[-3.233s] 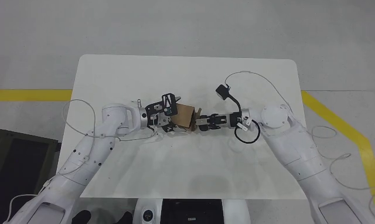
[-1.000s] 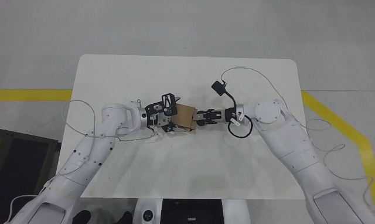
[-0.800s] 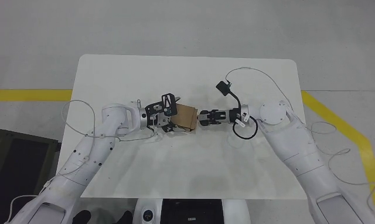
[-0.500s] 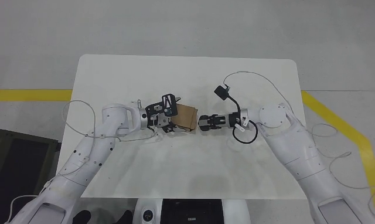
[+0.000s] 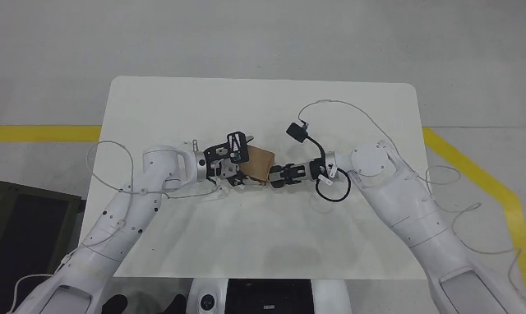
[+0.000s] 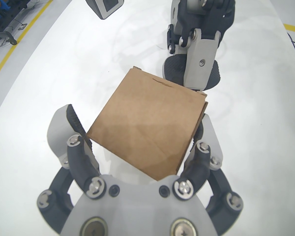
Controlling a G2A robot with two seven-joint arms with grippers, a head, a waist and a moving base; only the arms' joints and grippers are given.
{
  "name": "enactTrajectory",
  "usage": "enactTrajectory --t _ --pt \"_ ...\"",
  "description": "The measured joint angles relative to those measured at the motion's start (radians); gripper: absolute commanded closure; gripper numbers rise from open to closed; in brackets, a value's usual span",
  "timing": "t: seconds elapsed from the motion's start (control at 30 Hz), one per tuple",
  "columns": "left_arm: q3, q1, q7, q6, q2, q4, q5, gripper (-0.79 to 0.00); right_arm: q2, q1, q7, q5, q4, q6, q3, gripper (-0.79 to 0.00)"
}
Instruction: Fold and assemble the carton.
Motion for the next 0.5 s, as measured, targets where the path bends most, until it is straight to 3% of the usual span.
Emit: enactTrajectory --t 0.5 --pt "0.003 -0.006 0.001 -0.006 -0.002 0.008 -0.004 -0.785 -0.01 0.014 0.006 0.039 0.035 -0.04 -0.012 0.0"
